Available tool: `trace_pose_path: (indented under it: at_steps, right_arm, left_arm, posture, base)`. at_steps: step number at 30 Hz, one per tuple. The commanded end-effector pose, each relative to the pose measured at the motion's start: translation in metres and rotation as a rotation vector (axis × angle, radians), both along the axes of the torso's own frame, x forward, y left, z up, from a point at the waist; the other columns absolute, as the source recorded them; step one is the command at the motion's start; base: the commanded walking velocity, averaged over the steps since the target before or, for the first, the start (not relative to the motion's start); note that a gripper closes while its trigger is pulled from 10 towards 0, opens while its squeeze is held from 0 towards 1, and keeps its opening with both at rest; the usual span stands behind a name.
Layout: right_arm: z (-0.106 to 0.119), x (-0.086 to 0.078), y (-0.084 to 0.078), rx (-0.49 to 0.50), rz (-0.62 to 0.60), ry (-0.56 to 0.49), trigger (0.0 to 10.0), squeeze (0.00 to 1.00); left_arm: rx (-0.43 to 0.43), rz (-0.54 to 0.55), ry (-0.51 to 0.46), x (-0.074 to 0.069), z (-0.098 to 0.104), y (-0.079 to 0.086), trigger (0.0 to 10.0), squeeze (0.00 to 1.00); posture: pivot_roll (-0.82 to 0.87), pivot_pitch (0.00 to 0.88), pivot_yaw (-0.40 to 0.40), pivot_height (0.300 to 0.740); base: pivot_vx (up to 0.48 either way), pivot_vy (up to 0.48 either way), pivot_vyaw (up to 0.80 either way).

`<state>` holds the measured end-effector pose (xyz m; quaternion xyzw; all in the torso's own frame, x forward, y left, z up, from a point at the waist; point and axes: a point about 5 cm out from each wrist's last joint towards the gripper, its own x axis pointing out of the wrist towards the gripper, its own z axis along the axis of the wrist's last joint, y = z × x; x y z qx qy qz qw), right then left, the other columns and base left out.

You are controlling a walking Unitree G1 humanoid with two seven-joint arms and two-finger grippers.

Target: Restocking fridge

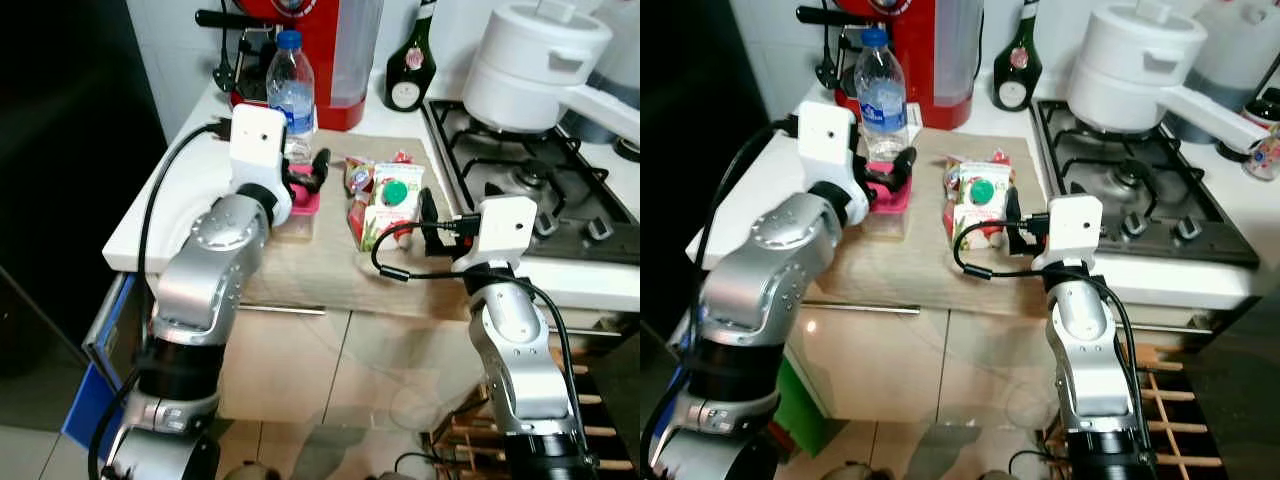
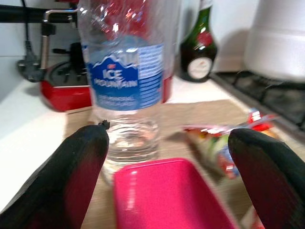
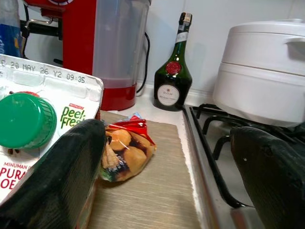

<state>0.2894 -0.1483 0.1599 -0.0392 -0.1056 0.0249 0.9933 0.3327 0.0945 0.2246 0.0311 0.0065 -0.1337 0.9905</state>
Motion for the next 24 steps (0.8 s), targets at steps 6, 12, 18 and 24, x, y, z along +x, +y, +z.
trace_pose_path:
  at_steps: [6,12,18,24]
  right_arm:
    - [-0.003,0.000,-0.002,-0.011,-0.009,0.006,10.0,0.10]
    - [-0.003,0.000,-0.001,-0.016,-0.006,0.007,10.0,0.10]
    - [0.006,-0.008,-0.012,-0.044,-0.030,-0.026,10.0,0.10]
    - [0.015,-0.022,-0.022,-0.053,-0.021,-0.038,10.0,0.10]
  left_arm:
    - [0.015,-0.021,-0.019,0.000,0.008,-0.010,10.0,0.00]
    - [-0.007,-0.031,-0.009,-0.002,0.007,-0.013,10.0,0.00]
    - [-0.036,-0.019,-0.054,-0.010,0.013,0.003,10.0,0.00]
    - [-0.029,-0.027,-0.067,-0.017,0.012,0.015,10.0,0.00]
  posture:
    - [0.00,0.000,-0.013,0.740]
    - [0.01,0.000,-0.018,0.740]
    - [0.01,0.000,-0.017,0.740]
    - [0.01,0.000,-0.012,0.740]
  base:
    - [0.000,0.000,0.00]
    - [0.000,0.000,0.00]
    - [0.000,0.000,0.00]
    - [0.000,0.000,0.00]
